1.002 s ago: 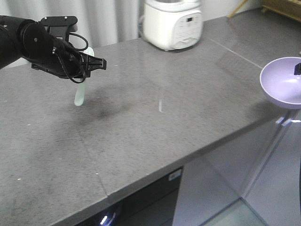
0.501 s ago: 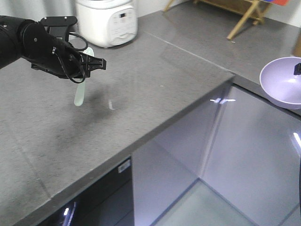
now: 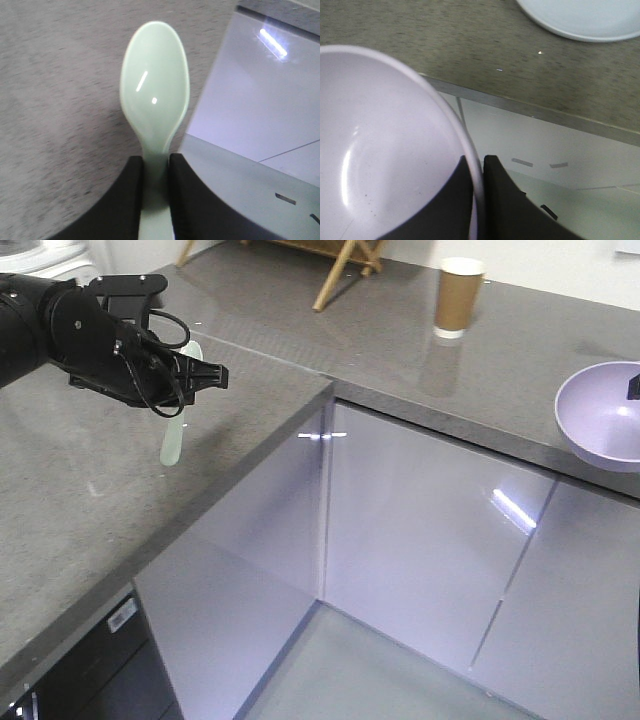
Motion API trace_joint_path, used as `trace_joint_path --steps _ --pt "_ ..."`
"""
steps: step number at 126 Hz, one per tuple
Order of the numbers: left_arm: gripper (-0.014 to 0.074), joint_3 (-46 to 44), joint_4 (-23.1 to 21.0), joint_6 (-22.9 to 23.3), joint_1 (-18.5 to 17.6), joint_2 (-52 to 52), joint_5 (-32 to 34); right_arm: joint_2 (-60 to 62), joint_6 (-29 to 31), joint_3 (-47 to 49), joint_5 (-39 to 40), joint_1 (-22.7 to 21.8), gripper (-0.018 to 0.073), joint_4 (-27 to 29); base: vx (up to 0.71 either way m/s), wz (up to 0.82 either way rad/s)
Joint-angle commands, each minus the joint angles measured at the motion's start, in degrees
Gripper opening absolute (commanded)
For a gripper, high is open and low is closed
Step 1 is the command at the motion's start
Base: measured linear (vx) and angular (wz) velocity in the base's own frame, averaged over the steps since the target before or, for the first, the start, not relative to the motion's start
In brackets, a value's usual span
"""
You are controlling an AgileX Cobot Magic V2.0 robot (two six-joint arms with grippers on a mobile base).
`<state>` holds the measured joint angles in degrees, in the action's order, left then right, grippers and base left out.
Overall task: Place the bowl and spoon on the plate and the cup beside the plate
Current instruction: 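Drive the base toward the counter with the blue plate, holding both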
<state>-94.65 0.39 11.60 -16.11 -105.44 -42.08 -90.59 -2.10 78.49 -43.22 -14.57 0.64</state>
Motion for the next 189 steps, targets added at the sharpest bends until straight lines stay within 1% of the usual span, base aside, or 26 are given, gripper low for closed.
trace_joint_path --steps 1,99,189 --pt "-0.0006 -1.92 -0.39 0.12 -0.13 3.01 3.41 2.52 0.5 1.59 3.07 -0.17 -0.0007 -0.1 0.0 -0.38" --pt "-0.0006 -1.92 -0.39 0.12 -0.13 3.01 3.41 2.52 0.5 1.59 3.02 -0.17 -0.0007 -0.1 0.03 -0.42" --pt "-0.0006 -1.92 -0.39 0.12 -0.13 3.01 3.24 2.52 0.5 1.59 3.08 -0.17 -0.0007 -0.1 0.02 -0.12"
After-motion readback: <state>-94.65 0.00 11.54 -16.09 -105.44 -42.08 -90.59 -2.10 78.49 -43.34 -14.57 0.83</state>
